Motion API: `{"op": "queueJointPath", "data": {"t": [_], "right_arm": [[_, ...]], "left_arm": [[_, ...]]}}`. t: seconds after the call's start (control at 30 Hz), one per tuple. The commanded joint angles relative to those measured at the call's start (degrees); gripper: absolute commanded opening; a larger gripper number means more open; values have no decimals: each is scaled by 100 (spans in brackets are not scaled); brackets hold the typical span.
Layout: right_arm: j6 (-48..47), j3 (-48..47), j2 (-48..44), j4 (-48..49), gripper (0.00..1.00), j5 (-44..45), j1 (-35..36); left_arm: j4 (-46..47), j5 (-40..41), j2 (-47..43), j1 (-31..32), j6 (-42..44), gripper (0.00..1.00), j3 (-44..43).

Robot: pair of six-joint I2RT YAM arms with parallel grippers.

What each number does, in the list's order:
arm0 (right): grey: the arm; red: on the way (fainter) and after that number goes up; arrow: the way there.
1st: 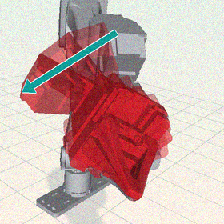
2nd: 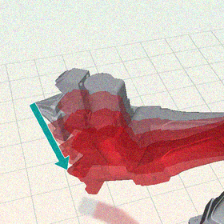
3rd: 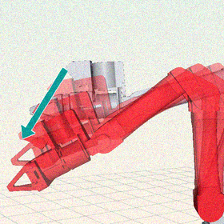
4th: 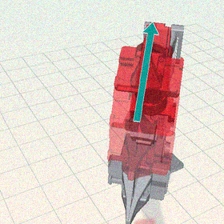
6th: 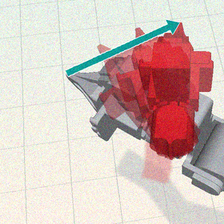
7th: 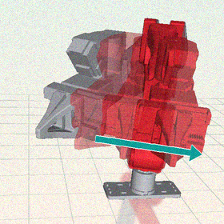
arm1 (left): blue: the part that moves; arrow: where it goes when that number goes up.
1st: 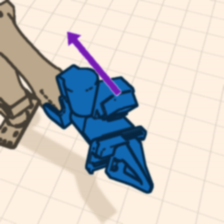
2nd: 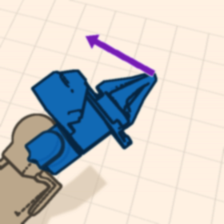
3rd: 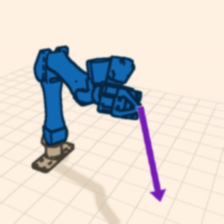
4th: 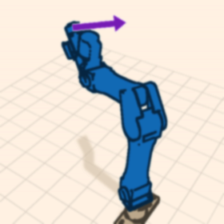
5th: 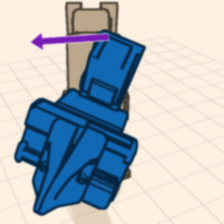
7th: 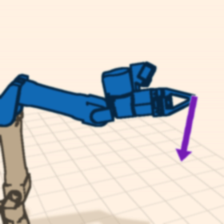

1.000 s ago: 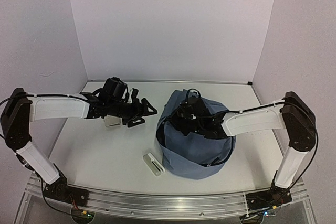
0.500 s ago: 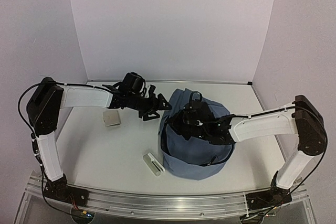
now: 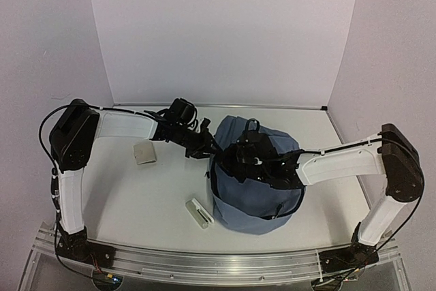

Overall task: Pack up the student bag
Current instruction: Zip the student bag at the center of the board.

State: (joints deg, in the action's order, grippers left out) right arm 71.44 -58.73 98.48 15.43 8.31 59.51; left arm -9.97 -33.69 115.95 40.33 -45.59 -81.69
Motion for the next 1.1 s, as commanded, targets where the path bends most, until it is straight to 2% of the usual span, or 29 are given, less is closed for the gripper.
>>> {"op": "queueJointPath", "data": {"t": [0.0, 0.07, 0.1, 0.37, 0.63, 0.8, 1.07], "right_arm": [[-305, 7, 30, 206, 0, -321, 102], [-481, -13, 7, 206, 0, -457, 145], [-530, -8, -26, 206, 0, -512, 178], [-571, 387, -639, 102, 0, -532, 483], [-464, 833, -1188, -194, 0, -530, 622], [-435, 978, -1262, -267, 0, -776, 677], [-396, 1072, -1258, -277, 0, -1086, 771]], "left_arm": [[42, -227, 3, 20, 73, 12, -261], [120, -195, -31, 19, 31, 2, -238], [142, -170, -40, 14, 34, 1, -243], [66, 121, -148, -175, 167, 0, -262], [63, -77, -76, -543, 347, 0, -427], [102, -486, 239, -793, 585, 0, -869], [-143, -509, 750, -1088, 1199, 0, -1760]]}}
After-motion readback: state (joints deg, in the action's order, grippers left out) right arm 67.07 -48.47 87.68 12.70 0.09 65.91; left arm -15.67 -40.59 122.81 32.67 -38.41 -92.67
